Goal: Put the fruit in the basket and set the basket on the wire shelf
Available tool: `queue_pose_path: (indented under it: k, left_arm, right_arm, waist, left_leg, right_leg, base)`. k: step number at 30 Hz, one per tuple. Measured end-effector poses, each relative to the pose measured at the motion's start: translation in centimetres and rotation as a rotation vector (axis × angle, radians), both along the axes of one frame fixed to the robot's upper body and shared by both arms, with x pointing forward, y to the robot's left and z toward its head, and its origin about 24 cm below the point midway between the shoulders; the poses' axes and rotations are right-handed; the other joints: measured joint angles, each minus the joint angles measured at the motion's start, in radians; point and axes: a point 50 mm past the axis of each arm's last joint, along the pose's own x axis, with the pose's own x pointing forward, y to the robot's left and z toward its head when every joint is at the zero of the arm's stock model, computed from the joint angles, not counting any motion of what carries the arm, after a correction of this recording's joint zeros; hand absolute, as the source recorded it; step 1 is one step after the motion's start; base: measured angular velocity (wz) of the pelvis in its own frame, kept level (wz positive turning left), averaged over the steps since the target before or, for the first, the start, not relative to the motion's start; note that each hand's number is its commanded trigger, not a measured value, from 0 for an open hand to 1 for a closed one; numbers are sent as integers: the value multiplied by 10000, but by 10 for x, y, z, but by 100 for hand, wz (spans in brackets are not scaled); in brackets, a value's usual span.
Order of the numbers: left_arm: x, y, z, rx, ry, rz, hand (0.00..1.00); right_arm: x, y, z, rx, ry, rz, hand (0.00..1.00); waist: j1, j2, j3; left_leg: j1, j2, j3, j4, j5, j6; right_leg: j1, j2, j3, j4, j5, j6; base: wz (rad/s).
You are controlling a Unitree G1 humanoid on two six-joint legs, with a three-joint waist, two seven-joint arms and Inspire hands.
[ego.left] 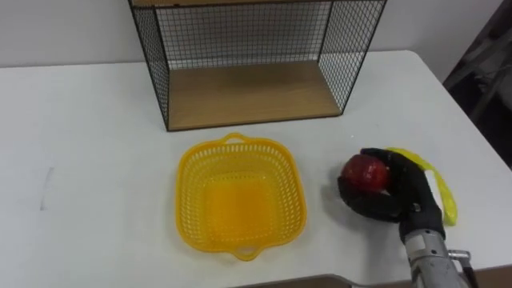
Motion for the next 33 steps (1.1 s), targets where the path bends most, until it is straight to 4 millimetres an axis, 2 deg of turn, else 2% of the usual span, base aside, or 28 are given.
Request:
queue_pose_path:
  k: [4,7,14,20,22,28,33]
  left_arm:
    - [-3,-3,-1,-134,69,-62,0]
    - [-3,-5,-1,-269,141,-203,0]
    - [4,-8,-2,-355,120,-455,0]
    - [7,-8,-2,-368,75,-546,0]
    - [7,-9,-2,-372,76,-570,0]
    - [13,-12,-2,-447,101,-1158,0]
    - [13,-12,-2,-406,243,-1255,0]
  right_arm:
    - [6,17,22,211,-922,1033,100]
    - [8,21,31,242,-1296,1408,100]
    - [18,42,40,-1146,-1558,2795,100]
    - [19,56,45,-1247,-1728,3431,98]
    - [19,60,45,-1224,-1754,3599,0]
    - [15,74,43,-1239,-1647,4399,0]
    - [11,82,37,-1578,-1256,5165,0]
  waist:
    - [186,54,-3]
    - [288,46,-8]
    - [347,45,-28]
    - [348,37,-31]
    - [359,31,-31]
    - [572,30,-19]
    - [585,25,-5]
  left_leg:
    - [-21,4,-33,28,3,2]
    - [-15,-2,-88,51,2,2]
    - [-128,-2,-100,86,5,3]
    - [-169,-3,-138,101,9,6]
    - [-176,-2,-163,103,9,7]
    - [-172,-8,-218,175,9,7]
    - [-179,-17,-385,222,6,6]
  right_leg:
    - [-21,-4,-50,-1,0,-1]
    - [21,-20,-102,-6,0,-1]
    - [-22,-21,-88,16,11,-17]
    - [-40,-23,-111,14,12,-19]
    - [-40,-23,-125,12,12,-18]
    - [9,-44,-188,10,12,-19]
    - [84,-57,-307,7,12,-19]
  base:
    - [2]
    - [6]
    - [0]
    - [1]
    - [2]
    - [2]
    - [8]
